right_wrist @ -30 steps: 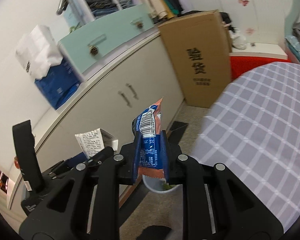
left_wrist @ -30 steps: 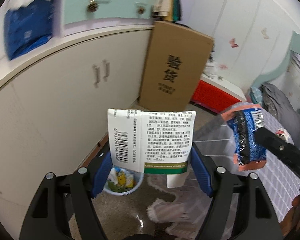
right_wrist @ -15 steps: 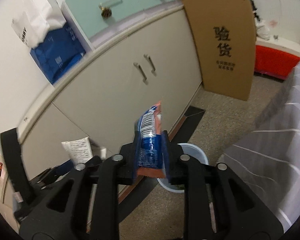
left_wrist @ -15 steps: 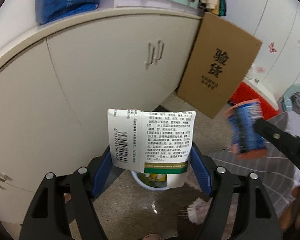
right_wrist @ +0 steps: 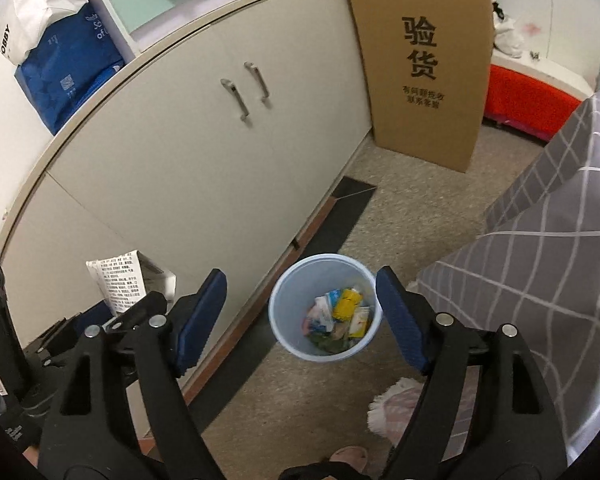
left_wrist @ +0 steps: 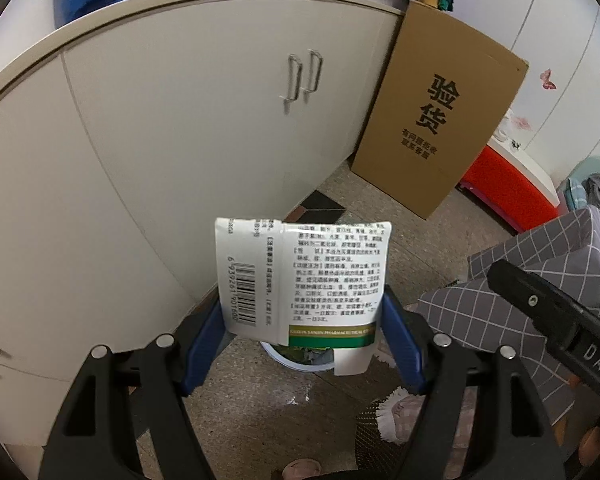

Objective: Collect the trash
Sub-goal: 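Open the right tool to drop the blue bag while the left tool holds the box, then open the left tool above the bin to drop the white medicine box, then move both open tools back over the white-and-red box on the table, then grasp the white-and-red box with the left tool, then grasp the box's white flap with the right tool while the left tool holds the box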

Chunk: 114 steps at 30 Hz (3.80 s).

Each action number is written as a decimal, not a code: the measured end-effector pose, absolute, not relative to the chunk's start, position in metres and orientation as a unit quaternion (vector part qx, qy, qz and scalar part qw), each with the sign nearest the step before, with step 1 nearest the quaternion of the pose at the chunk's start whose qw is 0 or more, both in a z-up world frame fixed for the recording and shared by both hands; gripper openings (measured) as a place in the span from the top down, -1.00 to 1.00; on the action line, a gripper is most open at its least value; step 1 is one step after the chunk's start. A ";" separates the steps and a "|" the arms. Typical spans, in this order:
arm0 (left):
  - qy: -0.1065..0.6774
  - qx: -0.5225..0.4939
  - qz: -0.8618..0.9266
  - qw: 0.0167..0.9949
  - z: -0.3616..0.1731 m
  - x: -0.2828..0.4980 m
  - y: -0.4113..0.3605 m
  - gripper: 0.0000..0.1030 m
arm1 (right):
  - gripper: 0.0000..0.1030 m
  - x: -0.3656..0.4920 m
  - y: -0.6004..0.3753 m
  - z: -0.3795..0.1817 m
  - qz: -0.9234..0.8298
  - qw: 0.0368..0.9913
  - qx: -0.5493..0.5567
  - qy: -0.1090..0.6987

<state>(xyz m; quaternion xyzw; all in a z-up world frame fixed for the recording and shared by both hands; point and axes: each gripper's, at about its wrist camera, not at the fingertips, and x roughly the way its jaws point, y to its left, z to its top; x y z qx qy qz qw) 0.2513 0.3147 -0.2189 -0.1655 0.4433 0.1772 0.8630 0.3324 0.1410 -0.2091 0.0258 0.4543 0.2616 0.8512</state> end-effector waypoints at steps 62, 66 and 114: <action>0.382 -0.050 0.064 0.921 -0.085 0.265 0.112 -0.68 | -0.66 0.270 -0.095 -0.102 0.151 0.929 0.163 0.296; 0.380 -0.014 0.033 0.924 -0.080 0.275 0.054 -0.69 | -0.67 0.266 -0.145 -0.098 0.122 0.935 0.174 0.283; 0.356 0.186 -0.230 0.886 -0.137 0.373 -0.255 0.44 | -0.74 0.334 -0.422 -0.169 0.056 0.862 0.388 0.321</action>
